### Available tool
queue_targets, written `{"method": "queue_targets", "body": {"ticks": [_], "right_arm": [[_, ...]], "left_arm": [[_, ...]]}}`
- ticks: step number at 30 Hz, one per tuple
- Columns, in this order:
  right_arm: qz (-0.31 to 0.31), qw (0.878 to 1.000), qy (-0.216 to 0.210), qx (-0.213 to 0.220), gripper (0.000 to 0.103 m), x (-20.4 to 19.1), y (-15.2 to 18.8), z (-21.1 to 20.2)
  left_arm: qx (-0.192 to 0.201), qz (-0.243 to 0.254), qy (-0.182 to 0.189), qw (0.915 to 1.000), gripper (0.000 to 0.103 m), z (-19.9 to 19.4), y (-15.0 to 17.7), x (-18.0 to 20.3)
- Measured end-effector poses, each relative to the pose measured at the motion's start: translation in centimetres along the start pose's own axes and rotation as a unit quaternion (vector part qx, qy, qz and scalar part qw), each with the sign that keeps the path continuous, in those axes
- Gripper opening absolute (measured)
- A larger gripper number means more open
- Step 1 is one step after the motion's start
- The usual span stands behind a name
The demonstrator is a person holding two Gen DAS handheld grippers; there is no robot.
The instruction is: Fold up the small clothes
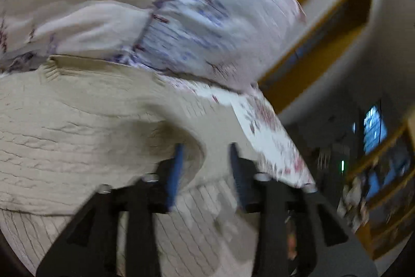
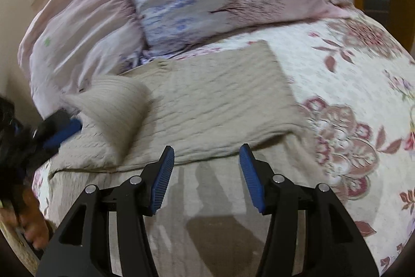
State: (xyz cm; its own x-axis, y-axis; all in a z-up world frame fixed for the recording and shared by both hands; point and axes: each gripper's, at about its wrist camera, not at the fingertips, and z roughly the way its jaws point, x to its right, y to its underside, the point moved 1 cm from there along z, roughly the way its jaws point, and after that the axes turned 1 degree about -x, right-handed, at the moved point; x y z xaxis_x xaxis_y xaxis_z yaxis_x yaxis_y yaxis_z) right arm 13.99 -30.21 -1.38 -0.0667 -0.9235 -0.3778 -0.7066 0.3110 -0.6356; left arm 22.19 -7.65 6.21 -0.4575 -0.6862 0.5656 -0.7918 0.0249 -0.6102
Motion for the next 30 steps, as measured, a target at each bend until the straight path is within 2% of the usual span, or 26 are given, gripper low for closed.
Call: {"method": "queue_targets", "body": {"ticks": [3,7,11,15,17,21,23,24,26,30], "right_arm": [[0.018,1.0,-0.017,0.002,0.054,0.8,-0.8,-0.4],[0.044,0.996,-0.078,-0.017,0.052,0.8,-2.3,0.3],[0.064,0.996,-0.053,-0.028,0.045,0.8,-3.4,1.7],[0.083,0.996,-0.025,-0.036,0.042,1.4,-3.3,2.8],[0.091,0.995,-0.01,-0.03,0.036,1.9,-3.0,3.0],[0.078,0.997,-0.002,-0.028,0.036,1.7,-2.8,3.1],[0.053,0.998,-0.009,-0.04,0.026,0.8,-2.7,3.5],[0.039,0.998,-0.013,-0.041,0.013,0.4,-2.8,3.7],[0.016,0.999,-0.022,-0.021,0.01,-0.6,-3.2,3.1],[-0.036,0.993,-0.043,0.107,0.01,-2.7,-4.6,-1.1]], "left_arm": [[0.009,0.004,-0.03,0.9995,0.058,-2.1,0.7,-1.2],[0.016,-0.021,-0.091,0.9955,0.058,-6.2,2.3,-5.3],[0.012,-0.028,-0.165,0.9859,0.057,-9.8,5.1,-8.5],[0.001,-0.04,-0.209,0.9771,0.057,-12.2,7.3,-10.9],[0.0,-0.05,-0.221,0.974,0.057,-12.9,8.1,-11.9],[-0.002,-0.064,-0.221,0.9731,0.058,-13.3,8.5,-12.8],[-0.004,-0.066,-0.22,0.9731,0.058,-13.2,8.5,-13.0],[-0.003,-0.065,-0.22,0.9732,0.058,-13.1,8.5,-13.0],[-0.003,-0.064,-0.219,0.9736,0.059,-13.2,8.5,-12.9],[-0.001,-0.067,-0.217,0.9739,0.061,-13.0,8.4,-12.9]]}}
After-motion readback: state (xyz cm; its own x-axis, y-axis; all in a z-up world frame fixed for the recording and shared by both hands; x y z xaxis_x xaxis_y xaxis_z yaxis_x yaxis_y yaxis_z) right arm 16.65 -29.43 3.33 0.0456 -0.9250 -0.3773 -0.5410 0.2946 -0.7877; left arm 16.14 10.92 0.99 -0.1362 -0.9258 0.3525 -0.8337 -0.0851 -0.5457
